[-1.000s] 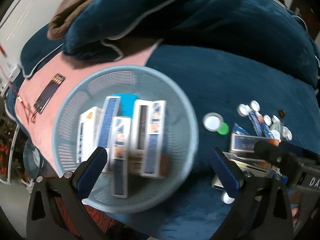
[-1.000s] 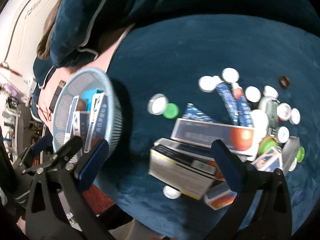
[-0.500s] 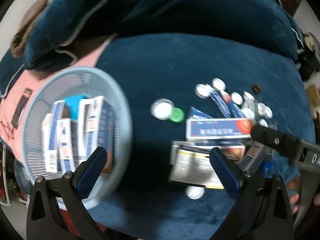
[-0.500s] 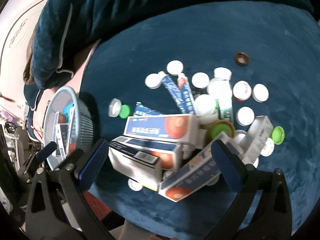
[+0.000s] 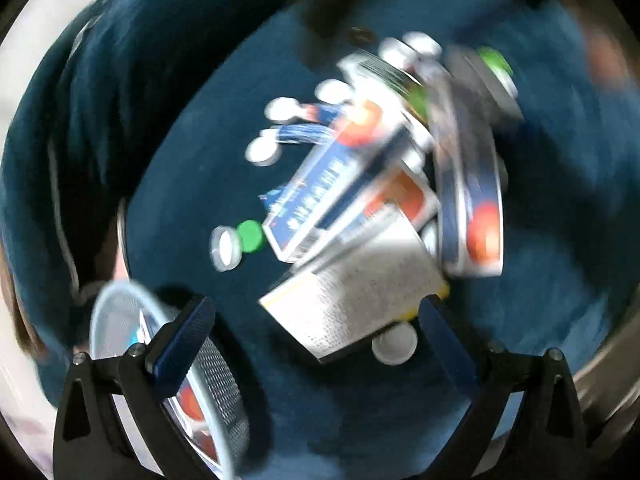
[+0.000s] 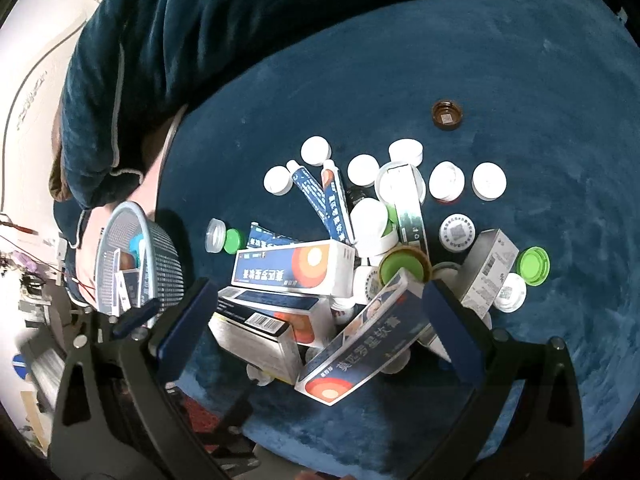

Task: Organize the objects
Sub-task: 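Move both tools back over the medicine pile, then grasp the white leaflet box with the left tool while the right grasps a blue ointment box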

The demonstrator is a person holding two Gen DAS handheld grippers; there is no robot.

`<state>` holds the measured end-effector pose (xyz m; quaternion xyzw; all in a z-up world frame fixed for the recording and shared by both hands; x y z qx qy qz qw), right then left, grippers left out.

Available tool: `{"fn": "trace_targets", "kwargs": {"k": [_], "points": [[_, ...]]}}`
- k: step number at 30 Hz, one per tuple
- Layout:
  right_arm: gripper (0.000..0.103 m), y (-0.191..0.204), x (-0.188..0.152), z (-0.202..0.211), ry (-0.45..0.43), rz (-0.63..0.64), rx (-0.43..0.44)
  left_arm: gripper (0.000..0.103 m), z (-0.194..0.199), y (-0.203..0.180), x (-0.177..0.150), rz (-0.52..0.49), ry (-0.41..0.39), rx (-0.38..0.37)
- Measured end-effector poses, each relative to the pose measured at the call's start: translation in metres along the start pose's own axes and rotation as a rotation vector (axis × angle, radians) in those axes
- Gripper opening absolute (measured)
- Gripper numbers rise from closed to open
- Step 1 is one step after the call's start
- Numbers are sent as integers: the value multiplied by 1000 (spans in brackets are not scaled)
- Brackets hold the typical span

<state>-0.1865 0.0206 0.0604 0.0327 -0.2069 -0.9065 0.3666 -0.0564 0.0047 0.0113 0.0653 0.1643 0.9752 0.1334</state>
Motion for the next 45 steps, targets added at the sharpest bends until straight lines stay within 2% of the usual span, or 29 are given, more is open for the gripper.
{"fn": "trace_targets", "kwargs": {"k": [2,5,8,10,12,13,14,17,22,28,31,32,35,38,40,43,45], "points": [[103,-2,2,4,-10,-7,6,102,-11,-12,-6,-77,-4,5],[103,-4,6,10,-29,-22,13,102,-20,-21,-5,-127,-19,13],[103,-7,9,13,-41,-34,19,102,-23,-26,3,-204,-63,92],[103,-10,9,12,-42,-42,14,102,-24,-30,9,-236,-76,111],[103,-13,9,11,-38,-46,7,93,-29,-32,10,-232,-67,68],[103,-14,9,10,-35,-46,3,85,-32,-31,9,-208,-53,38],[103,-14,8,10,-33,-45,1,82,-32,-28,9,-181,-48,20],[103,-14,8,7,-24,-28,-12,78,-21,-17,7,-76,-81,-65],[103,-3,13,-5,0,41,-52,76,-6,14,3,142,-117,-204],[102,22,20,-39,56,281,-136,76,-1,25,-11,320,-109,-340],[100,28,22,-56,100,331,-134,76,-4,30,-18,363,-93,-359],[96,35,21,-62,121,366,-132,76,-3,32,-19,372,-92,-363],[95,48,11,-75,189,460,-136,76,-2,35,-23,394,-93,-375],[95,54,-2,-88,246,562,-192,76,-4,38,-28,409,-82,-376],[95,52,-5,-95,267,578,-227,76,-6,39,-31,414,-76,-381],[87,46,-10,-102,297,605,-247,76,-7,40,-33,415,-69,-379],[77,42,-11,-102,297,605,-232,72,-7,40,-35,423,-71,-392]]}}
Point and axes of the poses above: each gripper's, at about its wrist camera, not at the fingertips, and z roughly against the way its jaws point, y to its left, x to its top, the point moved 10 cm from there along -z, roughly the way its jaws point, and after that the axes turned 7 degrees about y, right-handed, at the moved point
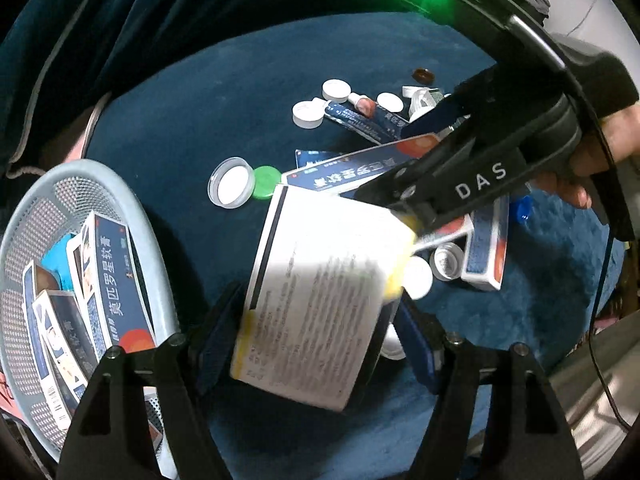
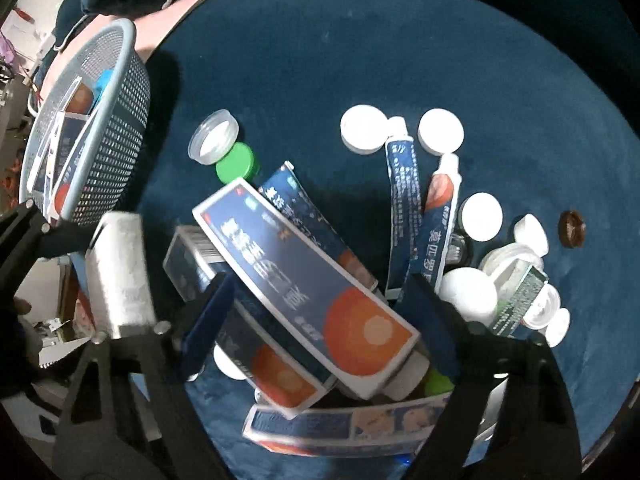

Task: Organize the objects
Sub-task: 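Grasp the white leaflet box with the left tool while the right grasps a blue ointment box, then carry both boxes over the blue basket and open both tools to drop them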

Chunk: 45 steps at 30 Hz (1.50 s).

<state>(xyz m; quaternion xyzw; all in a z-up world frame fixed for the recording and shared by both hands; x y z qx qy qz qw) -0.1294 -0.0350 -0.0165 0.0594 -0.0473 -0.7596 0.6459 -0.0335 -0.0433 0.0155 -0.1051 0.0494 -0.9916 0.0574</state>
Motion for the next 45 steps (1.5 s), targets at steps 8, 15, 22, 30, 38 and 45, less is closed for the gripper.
{"fn": "trace_targets", "kwargs": {"k": [8,15,22,30,38,45], "points": [[54,8,-16,18,-54,34,65,71,-3,-4,0,21,-8,-28],[55,7,-20,10,-31,43,14,84,-25,-6,-11,2,69,14],[57,-1,1,1,-52,12,12,86,-39,-4,-9,-15,85,59],[41,2,-7,19,-76,52,29,48,-20,-2,-12,10,8,0],[40,-11,-22,38,-113,15,49,74,-6,-15,-4,-73,-45,117],[41,-4,-24,35,-106,37,41,77,-19,-2,5,-77,23,203]]}}
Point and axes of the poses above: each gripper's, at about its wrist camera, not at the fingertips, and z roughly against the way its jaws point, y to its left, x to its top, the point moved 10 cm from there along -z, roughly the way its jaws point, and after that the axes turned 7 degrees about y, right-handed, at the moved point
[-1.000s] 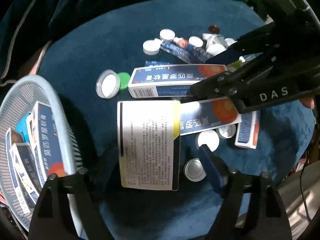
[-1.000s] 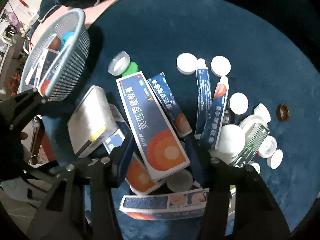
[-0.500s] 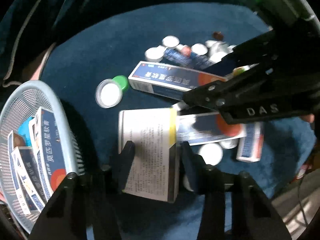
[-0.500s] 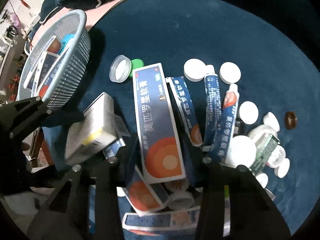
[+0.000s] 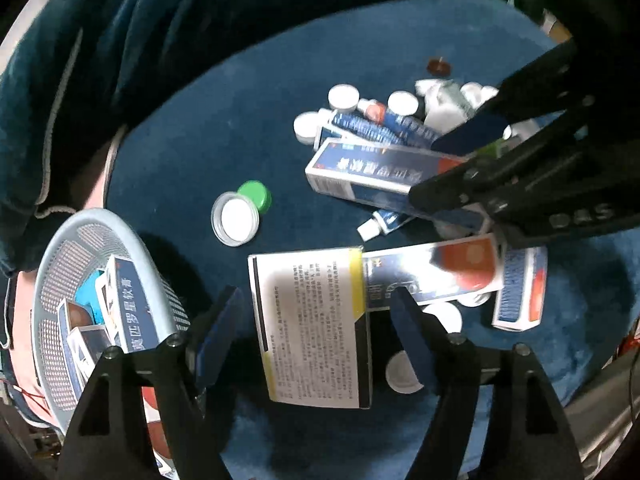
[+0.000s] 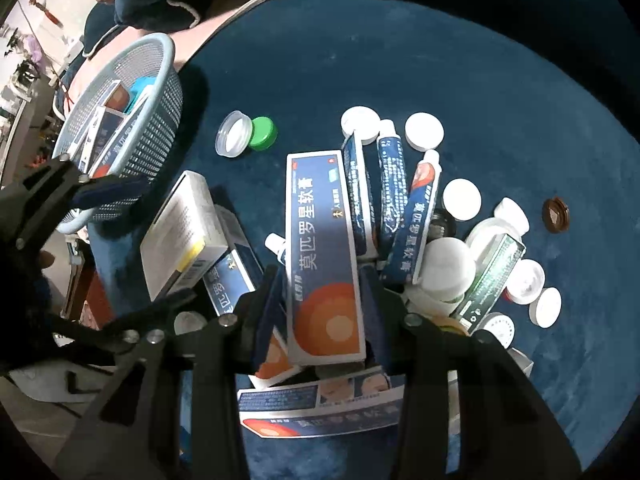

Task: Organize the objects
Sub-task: 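Carry both boxes over the blue basket and open both tools to drop them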

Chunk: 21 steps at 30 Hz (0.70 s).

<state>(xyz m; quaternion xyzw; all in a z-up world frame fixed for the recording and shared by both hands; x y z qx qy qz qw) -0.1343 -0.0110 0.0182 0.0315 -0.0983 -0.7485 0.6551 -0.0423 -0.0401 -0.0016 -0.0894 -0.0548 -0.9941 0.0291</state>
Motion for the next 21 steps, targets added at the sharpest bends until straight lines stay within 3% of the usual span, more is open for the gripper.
{"fn": "trace_targets", "kwargs": {"k": [3,6,9,11,13,18,21], "points": [[41,0,3,-1,-10,-4,9,79,-16,3,-4,12,65,6],[41,0,6,-4,-9,-16,9,82,-21,4,-6,44,87,-36],[41,-1,6,-7,-6,-26,2,83,-24,-3,-9,120,117,-198],[41,0,5,-8,-6,-26,3,83,-26,-14,-14,106,134,-262],[41,1,6,-8,-6,-22,-3,83,-27,-19,-17,78,136,-253],[41,1,6,-8,-5,-20,-8,83,-8,-4,-17,50,66,-134],[41,1,6,-7,-9,-23,-7,83,-10,-1,-21,19,81,-102]]}}
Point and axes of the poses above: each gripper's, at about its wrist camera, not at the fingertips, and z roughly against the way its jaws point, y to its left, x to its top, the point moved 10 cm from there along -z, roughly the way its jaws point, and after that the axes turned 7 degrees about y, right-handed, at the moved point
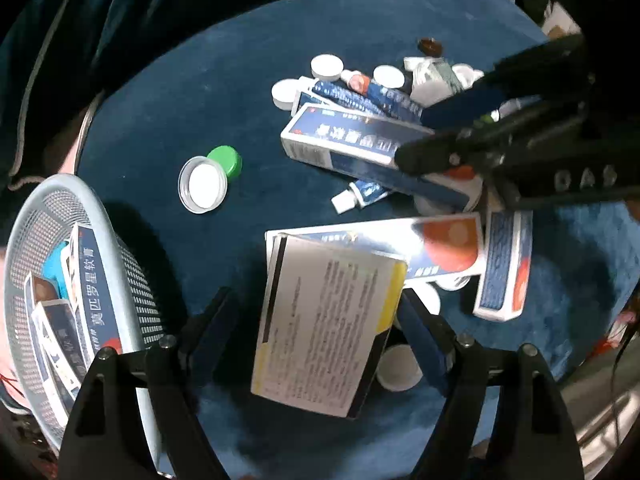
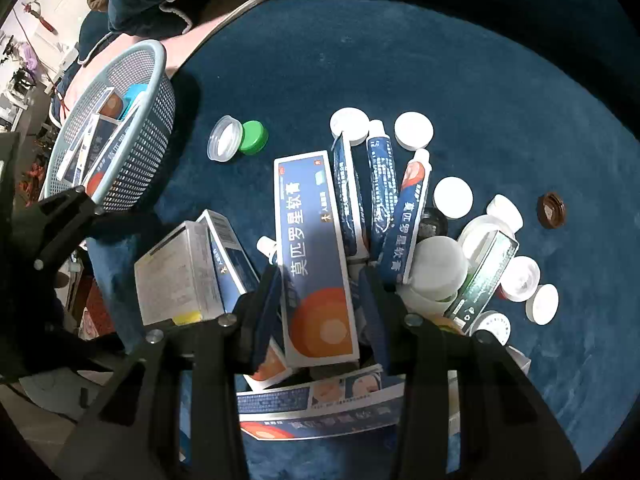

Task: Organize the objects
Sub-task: 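Carry both boxes over the blue basket and open both tools to drop them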

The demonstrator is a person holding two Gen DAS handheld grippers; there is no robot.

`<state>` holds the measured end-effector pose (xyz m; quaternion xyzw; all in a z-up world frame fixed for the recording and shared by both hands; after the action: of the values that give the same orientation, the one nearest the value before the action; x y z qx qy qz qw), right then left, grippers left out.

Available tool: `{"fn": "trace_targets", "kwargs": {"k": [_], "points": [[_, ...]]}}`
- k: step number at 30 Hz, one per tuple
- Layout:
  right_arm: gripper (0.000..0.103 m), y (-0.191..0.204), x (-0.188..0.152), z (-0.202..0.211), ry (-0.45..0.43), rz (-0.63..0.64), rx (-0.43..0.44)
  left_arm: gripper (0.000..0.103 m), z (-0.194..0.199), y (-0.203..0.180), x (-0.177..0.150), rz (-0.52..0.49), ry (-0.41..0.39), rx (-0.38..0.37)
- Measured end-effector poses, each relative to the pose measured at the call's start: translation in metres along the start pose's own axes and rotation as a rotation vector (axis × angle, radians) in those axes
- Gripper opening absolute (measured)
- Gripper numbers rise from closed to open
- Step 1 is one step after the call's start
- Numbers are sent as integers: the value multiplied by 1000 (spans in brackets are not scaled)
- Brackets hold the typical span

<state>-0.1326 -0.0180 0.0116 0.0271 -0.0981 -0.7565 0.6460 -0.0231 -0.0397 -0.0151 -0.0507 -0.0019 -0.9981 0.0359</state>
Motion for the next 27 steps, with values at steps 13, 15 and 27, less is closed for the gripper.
{"fn": "trace_targets", "kwargs": {"k": [13,15,27], "points": [[42,13,12,-14,-9,10,-39,72,-1,11,-6,48,10,-84],[41,17,11,-15,2,24,-34,72,7,19,-5,74,-16,-83],[24,34,12,-2,-44,70,-33,72,50,30,22,138,-165,-58]]}}
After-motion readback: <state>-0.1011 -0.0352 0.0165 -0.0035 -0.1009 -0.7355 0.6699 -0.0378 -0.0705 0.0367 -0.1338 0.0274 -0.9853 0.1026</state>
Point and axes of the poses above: each gripper's, at about its wrist camera, not at the fingertips, and z roughly against the way its jaws point, y to its left, x to its top, the point moved 10 cm from there along -z, roughly the way its jaws point, and after that the axes turned 7 degrees about y, right-handed, at the moved point
